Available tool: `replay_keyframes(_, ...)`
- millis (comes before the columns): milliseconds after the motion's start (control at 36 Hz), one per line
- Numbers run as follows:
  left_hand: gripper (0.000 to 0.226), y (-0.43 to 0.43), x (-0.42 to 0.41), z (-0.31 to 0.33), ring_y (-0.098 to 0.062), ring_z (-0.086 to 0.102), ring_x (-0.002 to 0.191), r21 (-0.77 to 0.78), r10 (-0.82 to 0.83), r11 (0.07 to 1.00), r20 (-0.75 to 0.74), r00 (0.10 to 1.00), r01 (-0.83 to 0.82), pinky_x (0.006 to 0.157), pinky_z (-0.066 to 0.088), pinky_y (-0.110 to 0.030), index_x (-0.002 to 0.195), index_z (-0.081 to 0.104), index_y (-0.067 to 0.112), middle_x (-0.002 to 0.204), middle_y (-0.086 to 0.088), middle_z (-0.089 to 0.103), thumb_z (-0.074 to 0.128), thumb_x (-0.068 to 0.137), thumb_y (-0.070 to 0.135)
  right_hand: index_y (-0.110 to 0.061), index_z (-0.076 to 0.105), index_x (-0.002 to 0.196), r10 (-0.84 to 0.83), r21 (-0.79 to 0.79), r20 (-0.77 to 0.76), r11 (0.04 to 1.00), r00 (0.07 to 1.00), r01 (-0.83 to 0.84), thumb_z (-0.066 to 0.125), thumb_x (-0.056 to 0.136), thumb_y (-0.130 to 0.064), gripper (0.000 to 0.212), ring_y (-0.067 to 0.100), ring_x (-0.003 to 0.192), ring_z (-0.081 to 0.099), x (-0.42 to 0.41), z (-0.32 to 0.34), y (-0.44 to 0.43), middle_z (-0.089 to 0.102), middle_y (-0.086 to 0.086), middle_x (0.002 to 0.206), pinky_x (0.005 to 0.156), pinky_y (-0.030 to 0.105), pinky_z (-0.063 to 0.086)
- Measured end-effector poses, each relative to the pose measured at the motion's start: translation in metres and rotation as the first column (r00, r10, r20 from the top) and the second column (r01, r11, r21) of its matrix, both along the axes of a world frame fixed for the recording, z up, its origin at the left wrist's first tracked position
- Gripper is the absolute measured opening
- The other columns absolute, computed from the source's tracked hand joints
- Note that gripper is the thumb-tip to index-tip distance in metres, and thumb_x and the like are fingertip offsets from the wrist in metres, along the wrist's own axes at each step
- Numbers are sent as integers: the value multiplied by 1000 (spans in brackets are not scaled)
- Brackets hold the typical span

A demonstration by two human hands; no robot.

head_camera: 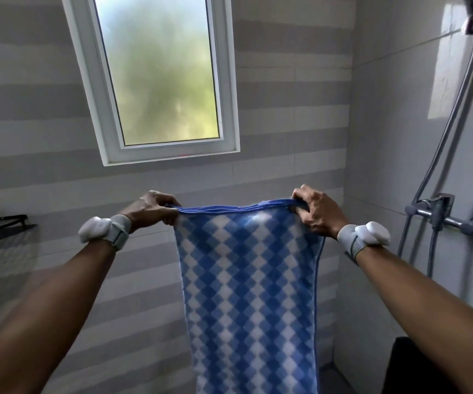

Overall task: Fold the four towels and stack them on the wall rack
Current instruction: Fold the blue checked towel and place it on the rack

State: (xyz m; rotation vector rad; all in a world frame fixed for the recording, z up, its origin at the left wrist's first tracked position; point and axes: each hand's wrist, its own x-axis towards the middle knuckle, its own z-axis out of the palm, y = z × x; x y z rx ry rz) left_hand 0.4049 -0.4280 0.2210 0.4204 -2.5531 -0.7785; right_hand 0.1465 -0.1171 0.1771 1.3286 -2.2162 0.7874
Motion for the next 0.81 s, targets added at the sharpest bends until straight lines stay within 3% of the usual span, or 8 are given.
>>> replay_keyframes(111,16,6,-2,-2,-3,57,55,-46,20,999,-20,1000,-21,51,43,-11,81,75,15,63,-1,69,73,87,30,-25,52,88,-45,-48,6,998,999,46,61,91,-21,11,29,79,59,-4,4,6,59,-2,86,70,39,48)
replay_keyframes(250,14,7,-5,-1,-9,61,58,-72,-30,997,26,999,32,56,51,-21,83,77,16,70,-8,73,74,86,29,-22,48,94,-76,-102,-76,992,994,68,53,96,-27,7,35,77,61,7,7,17,65,5,84,63,37,45)
replay_keyframes(361,14,-3,-8,3,-10,62,54,-110,21,994,67,998,-13,53,53,-29,84,78,15,70,-7,74,78,82,29,-23,43,107,33,159,-247,987,969,7,49,98,-23,11,41,80,64,23,-3,16,69,12,94,61,36,38)
replay_keyframes(444,13,-5,-13,-1,-16,64,60,-66,-6,998,40,999,9,51,52,-28,85,78,16,72,-9,74,77,84,29,-22,53,102,-101,36,-175,993,979,109,52,96,-25,7,37,83,64,6,6,30,69,6,93,65,38,44)
replay_keyframes(556,13,-2,-19,1,-10,60,55,-85,-37,996,30,999,39,49,50,-26,85,77,18,70,-5,74,77,83,31,-17,56,90,-1,79,-54,997,999,5,59,90,-14,4,32,78,62,-3,3,34,66,3,84,69,40,49)
replay_keyframes(639,14,-1,-25,5,-4,56,52,-56,-50,997,-11,999,49,50,47,-22,84,77,20,69,-3,75,75,84,33,-16,55,86,-65,-43,14,997,998,66,59,90,-11,8,28,68,56,-7,5,37,60,0,72,63,35,41)
replay_keyframes(722,13,-2,-28,9,1,53,51,-99,-21,995,-51,998,16,54,43,-16,76,73,28,60,13,68,73,86,36,-20,56,84,-72,36,75,997,995,70,62,90,-17,9,30,70,58,-5,7,40,67,4,75,66,37,46)
replay_keyframes(806,15,-2,-34,5,2,49,55,-88,-15,996,-78,997,8,54,38,-11,73,69,30,54,19,58,72,87,35,-25,60,85,-71,-47,74,996,995,74,64,90,-22,7,26,72,60,-7,10,44,66,-2,75,67,38,48)
